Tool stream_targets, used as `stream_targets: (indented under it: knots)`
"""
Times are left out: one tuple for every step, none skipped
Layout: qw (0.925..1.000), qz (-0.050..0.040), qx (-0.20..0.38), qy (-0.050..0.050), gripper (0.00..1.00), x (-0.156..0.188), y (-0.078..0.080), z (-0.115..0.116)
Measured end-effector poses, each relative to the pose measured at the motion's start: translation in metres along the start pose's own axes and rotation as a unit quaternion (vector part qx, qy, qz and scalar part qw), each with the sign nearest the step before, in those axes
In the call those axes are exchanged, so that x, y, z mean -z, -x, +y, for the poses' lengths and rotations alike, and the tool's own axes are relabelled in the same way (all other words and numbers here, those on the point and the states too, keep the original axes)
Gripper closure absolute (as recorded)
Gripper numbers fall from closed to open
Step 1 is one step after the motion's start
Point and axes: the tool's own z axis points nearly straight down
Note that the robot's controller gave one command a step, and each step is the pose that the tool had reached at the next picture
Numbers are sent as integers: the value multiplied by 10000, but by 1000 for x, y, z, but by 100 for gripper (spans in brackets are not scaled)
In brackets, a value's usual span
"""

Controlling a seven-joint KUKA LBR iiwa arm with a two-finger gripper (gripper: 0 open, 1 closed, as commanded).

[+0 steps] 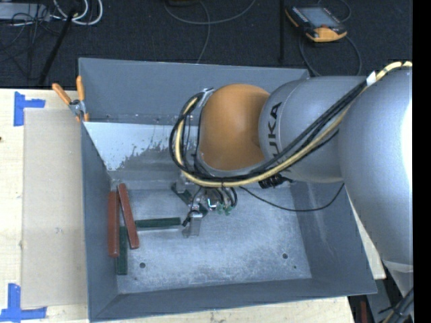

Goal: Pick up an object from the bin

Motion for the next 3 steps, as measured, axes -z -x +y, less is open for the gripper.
stream_targets:
  knots:
    - [9966, -44, 819, -1, 0, -21, 38, -13]
    - [9933, -7, 1155, 14, 0, -61, -12, 62]
    - [9939, -41, 1103, 4, 100, -58, -8, 57]
